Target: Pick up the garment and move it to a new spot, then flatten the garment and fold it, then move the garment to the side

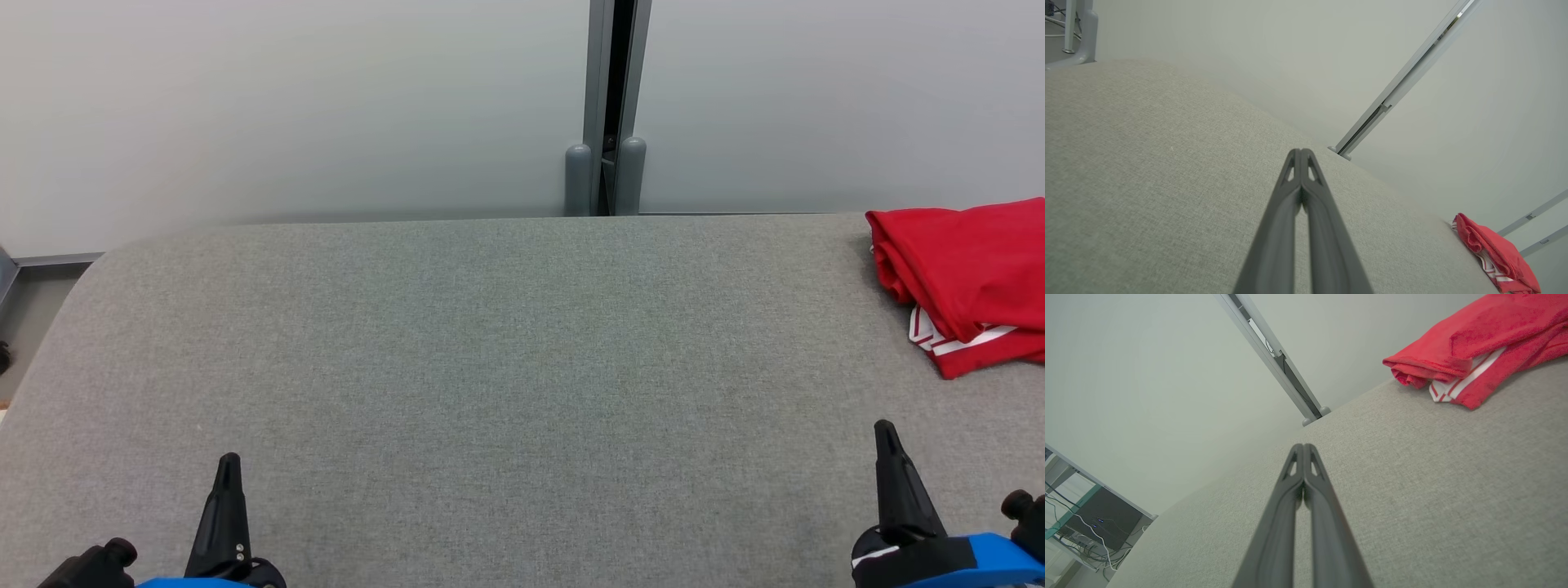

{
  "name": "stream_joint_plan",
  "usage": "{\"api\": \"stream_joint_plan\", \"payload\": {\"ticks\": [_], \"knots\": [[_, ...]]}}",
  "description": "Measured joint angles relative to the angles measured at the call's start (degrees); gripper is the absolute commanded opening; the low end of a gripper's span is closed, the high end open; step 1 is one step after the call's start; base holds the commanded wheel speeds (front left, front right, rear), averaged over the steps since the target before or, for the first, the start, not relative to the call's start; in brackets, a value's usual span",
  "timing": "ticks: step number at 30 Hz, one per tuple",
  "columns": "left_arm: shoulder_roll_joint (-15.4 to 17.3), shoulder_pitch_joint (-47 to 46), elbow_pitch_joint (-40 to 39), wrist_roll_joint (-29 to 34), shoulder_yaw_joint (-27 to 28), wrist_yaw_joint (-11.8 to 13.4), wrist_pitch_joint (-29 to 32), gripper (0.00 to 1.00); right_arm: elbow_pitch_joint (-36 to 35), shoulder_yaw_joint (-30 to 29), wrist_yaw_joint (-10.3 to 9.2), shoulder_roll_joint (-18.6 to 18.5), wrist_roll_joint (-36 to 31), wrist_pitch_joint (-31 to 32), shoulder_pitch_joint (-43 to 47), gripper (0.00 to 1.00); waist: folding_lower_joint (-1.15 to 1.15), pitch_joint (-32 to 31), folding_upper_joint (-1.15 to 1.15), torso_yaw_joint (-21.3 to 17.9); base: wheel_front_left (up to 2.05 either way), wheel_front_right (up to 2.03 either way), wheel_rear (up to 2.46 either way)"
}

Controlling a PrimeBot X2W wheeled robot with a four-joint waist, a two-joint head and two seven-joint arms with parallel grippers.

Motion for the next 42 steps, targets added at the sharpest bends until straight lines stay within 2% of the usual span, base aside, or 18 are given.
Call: {"api": "stream_joint_plan", "payload": {"ticks": [18,42], "knots": [[0.0,-1.7,1.3,-14.2,1.3,-0.4,3.5,0.00,2.5,-0.2,-0.01,0.0,15.4,2.4,-2.5,0.00,0.00,0.0,0.00,0.1,0.00,0.00,0.00],[0.1,-3.5,2.8,-29.6,2.5,-0.9,7.5,0.00,5.2,-0.4,-0.01,0.1,31.9,5.2,-5.1,0.00,0.00,0.0,0.00,0.2,0.00,0.00,0.00]]}}
